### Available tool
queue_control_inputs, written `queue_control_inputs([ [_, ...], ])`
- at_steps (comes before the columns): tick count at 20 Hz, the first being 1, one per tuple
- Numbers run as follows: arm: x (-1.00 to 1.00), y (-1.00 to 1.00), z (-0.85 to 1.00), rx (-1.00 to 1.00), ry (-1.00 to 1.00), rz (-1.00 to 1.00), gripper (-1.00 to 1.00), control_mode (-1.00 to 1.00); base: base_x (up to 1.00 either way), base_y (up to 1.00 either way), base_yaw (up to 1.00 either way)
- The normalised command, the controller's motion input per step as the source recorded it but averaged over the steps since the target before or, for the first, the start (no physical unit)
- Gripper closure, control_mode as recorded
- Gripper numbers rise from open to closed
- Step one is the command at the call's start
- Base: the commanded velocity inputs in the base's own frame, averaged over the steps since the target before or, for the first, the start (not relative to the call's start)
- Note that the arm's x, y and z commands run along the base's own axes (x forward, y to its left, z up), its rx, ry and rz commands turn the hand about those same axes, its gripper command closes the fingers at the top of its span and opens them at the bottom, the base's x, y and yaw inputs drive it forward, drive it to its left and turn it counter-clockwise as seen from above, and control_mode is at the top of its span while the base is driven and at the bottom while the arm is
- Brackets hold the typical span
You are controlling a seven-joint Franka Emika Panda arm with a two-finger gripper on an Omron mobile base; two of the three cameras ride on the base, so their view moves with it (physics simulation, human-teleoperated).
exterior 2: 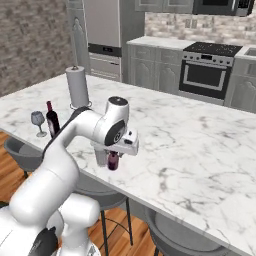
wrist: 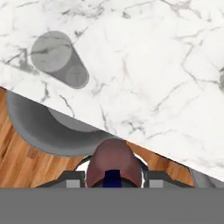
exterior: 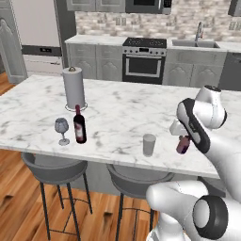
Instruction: There is a wine glass and glass cup on the dining counter. Place the wine bottle next to the wine glass and the juice bottle next to the glass cup.
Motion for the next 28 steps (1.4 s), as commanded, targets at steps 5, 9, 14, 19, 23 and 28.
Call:
queue_control_inputs([
  [5, 0.29, 0.00, -0.22, -0.20, 0.04, 0.15, 1.00, -1.00, 0.00, 0.00, 0.00],
  [9, 0.24, 0.13, -0.31, -0.25, 0.00, 0.11, 1.00, -1.00, 0.00, 0.00, 0.00],
  [14, 0.10, 0.18, -0.37, -0.16, -0.07, 0.10, 1.00, -1.00, 0.00, 0.00, 0.00],
  [19, 0.15, 0.08, -0.27, -0.03, 0.00, 0.08, 1.00, -1.00, 0.00, 0.00, 0.00],
  [23, 0.19, 0.00, -0.10, 0.00, 0.02, 0.09, 1.00, -1.00, 0.00, 0.00, 0.00],
  [28, 0.11, 0.00, -0.02, 0.01, 0.00, 0.11, 1.00, -1.00, 0.00, 0.00, 0.00],
])
